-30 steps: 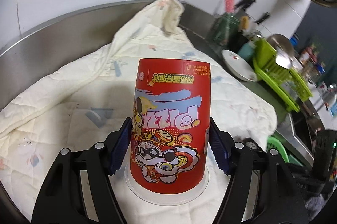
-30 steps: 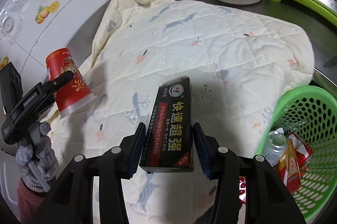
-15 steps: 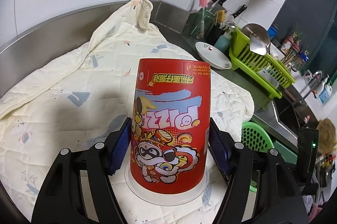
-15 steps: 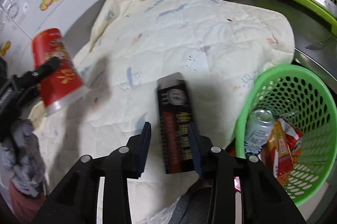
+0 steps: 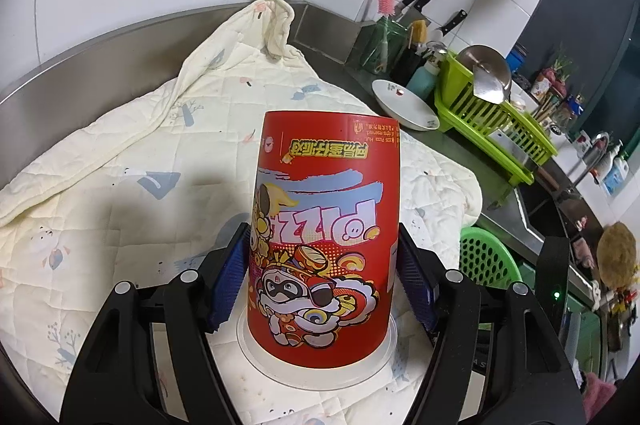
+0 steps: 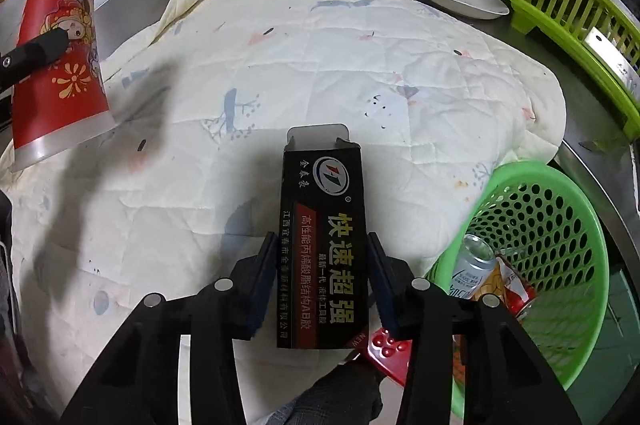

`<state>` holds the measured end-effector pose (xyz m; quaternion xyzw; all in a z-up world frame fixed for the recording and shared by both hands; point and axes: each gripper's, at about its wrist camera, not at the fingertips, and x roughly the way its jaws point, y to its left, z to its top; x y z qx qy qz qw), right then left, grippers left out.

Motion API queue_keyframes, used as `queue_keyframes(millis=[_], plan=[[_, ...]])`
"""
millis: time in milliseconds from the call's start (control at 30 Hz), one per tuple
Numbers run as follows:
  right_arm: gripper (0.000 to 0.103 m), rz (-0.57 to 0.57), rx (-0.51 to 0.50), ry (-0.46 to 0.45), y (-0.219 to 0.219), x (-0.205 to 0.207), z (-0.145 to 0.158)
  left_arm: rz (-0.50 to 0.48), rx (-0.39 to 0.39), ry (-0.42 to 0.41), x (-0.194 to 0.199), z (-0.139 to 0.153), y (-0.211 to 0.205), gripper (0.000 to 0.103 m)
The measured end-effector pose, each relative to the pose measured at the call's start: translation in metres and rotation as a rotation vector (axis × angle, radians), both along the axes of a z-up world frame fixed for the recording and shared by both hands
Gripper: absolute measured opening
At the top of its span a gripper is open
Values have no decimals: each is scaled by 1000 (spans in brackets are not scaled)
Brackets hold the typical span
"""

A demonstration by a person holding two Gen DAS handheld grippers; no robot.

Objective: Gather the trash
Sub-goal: 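Lift the red cup and black box and carry them over the green basket, then open the right tool to drop the box while the left tool releases the red cup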

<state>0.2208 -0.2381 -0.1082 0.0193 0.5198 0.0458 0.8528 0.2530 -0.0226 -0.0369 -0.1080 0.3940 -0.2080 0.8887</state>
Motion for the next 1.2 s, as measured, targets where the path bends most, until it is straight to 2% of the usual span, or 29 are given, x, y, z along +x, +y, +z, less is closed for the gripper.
queue_keyframes(millis=[200,433,933,1200], plan=[[42,-26,40,-53,-14,-16,20,-32,0,-12,-3,3,-10,68],[42,-95,35,-105,-52,-42,41,-104,-7,-19,-13,6,-45,68],[43,-323,13,-103,-166,-87,39,-274,7,-24,-36,6,-149,68],[43,-416,45,-106,-213,-101,33,-343,26,-22,-45,6,-200,68]])
